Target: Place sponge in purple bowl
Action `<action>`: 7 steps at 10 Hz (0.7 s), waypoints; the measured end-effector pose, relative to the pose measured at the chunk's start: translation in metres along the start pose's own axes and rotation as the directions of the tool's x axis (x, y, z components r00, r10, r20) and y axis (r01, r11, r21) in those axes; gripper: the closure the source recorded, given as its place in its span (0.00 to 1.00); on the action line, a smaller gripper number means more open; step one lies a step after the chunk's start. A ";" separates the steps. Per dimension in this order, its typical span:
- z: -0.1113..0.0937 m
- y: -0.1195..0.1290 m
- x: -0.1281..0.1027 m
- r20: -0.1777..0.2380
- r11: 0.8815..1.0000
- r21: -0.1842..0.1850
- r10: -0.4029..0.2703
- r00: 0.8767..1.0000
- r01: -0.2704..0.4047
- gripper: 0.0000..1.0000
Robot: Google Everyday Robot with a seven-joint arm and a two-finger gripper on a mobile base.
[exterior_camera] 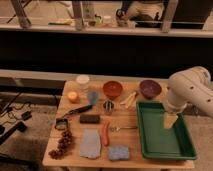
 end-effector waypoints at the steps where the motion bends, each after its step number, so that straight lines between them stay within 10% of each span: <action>1: 0.000 0.000 0.000 0.000 1.000 0.000 0.000 1.000 0.000 0.20; 7: 0.000 0.008 -0.006 -0.004 1.000 -0.006 -0.020 1.000 0.020 0.20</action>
